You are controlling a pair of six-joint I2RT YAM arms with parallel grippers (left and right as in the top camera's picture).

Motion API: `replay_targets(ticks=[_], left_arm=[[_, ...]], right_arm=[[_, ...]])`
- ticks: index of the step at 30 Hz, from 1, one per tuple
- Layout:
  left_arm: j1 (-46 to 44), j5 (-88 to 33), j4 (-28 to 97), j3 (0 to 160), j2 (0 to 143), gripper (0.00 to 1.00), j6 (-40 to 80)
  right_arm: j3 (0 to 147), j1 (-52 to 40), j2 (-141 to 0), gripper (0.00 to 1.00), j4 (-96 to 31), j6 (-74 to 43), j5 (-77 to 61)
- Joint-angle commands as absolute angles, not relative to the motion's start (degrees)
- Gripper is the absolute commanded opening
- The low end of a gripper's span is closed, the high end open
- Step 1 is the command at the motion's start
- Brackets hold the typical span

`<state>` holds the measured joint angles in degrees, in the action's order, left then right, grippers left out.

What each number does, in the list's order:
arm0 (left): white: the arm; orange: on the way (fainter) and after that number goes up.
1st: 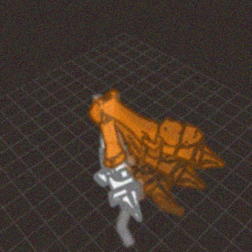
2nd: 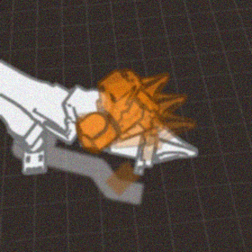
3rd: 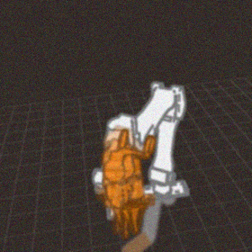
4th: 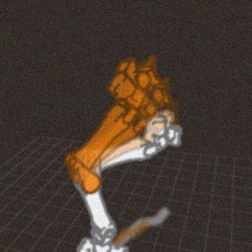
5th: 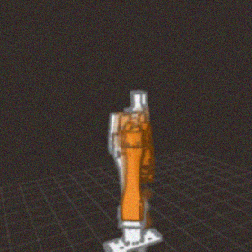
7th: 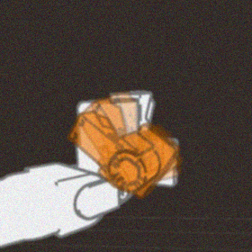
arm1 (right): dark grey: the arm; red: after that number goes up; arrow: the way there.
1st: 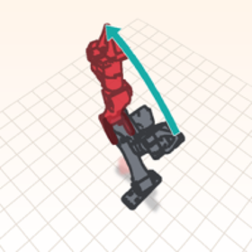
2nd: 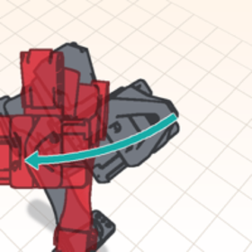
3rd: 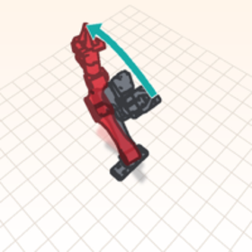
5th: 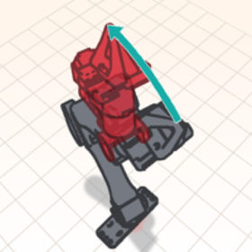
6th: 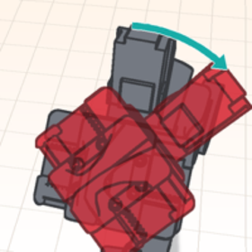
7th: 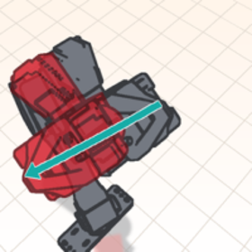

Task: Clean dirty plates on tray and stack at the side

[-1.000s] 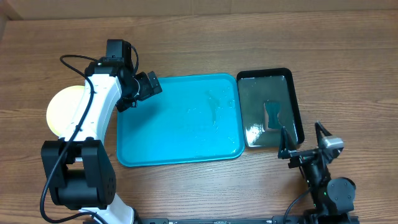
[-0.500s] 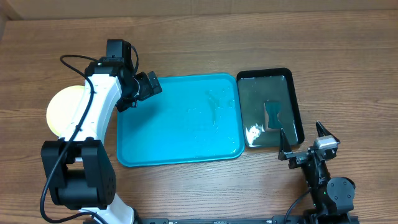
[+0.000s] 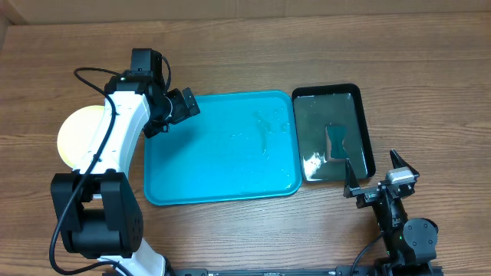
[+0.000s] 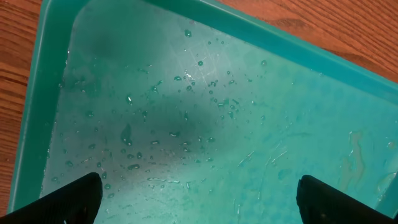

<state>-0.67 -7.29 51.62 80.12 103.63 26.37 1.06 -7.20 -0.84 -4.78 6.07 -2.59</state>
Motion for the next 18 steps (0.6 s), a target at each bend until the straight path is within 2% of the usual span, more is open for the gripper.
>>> replay_targets(ticks=[1, 18], left_arm=[[-0.69, -7.07, 51.59, 79.92, 103.83, 1.0, 25.28], [-1.89, -7.07, 51.59, 79.85, 101.56, 1.0, 25.28]], right_arm=[[0.45, -7.05, -0.16, 1.0, -4.58, 6.44, -2.5], [0.45, -7.05, -0.16, 1.0, -4.58, 6.44, -2.5]])
